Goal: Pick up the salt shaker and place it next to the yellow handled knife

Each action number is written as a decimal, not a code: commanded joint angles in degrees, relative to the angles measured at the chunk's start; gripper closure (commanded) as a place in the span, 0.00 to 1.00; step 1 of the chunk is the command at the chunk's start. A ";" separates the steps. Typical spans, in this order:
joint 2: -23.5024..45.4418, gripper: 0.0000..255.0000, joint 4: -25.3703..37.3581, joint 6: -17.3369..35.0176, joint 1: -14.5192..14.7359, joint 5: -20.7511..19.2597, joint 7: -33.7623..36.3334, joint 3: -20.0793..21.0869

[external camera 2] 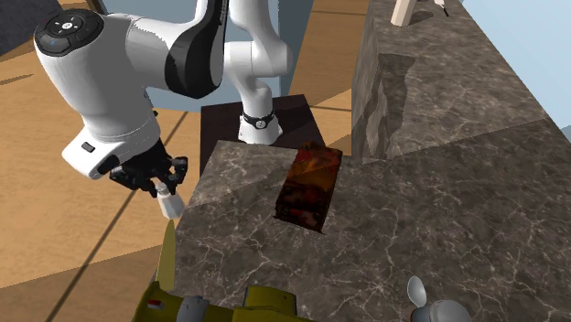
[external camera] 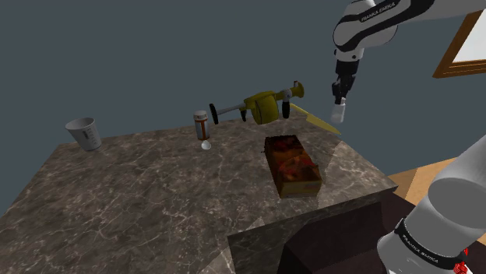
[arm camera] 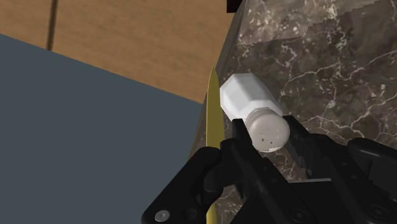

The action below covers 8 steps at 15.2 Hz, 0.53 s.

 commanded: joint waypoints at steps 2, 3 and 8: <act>0.61 1.00 -1.76 2.39 -0.01 0.02 0.21 -0.07; 0.89 1.00 -2.26 3.16 -0.03 0.04 0.23 -0.11; 2.50 1.00 -4.58 7.05 -0.10 0.21 0.31 -0.31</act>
